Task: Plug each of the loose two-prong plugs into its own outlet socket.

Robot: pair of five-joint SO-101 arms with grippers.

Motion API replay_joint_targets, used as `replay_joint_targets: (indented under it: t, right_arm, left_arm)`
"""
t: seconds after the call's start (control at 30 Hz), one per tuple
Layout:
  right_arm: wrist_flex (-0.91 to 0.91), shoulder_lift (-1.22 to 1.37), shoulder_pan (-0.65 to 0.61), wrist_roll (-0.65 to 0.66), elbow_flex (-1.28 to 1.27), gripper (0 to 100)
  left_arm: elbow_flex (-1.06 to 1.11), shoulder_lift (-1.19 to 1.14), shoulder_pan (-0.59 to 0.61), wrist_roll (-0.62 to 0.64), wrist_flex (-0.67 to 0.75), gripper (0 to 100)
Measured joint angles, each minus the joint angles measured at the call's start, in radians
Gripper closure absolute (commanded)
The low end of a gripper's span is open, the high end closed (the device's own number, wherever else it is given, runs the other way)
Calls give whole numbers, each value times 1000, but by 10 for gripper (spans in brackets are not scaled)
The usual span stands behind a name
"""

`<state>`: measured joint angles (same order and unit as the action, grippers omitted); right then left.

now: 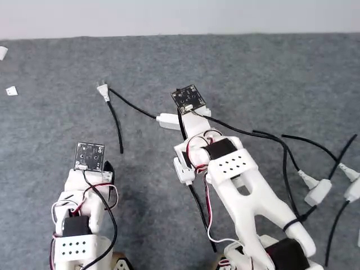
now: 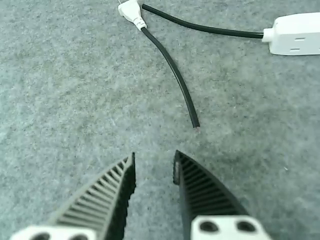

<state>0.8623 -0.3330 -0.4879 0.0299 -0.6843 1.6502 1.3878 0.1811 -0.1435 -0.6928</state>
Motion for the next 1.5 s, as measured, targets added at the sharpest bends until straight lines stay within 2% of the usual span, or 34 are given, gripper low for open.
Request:
replay_joint_targets:
  t: [0.2,1.2,1.5]
  right_arm:
    - [-31,-3,-40,0,-15,991]
    - [-71,-3,-15,87,-26,990]
    - [-153,-6,-15,135,-153,990]
  left_arm:
    - [0,0,0,0,0,885]
    - [0,8,0,0,0,882]
    - [0,8,0,0,0,882]
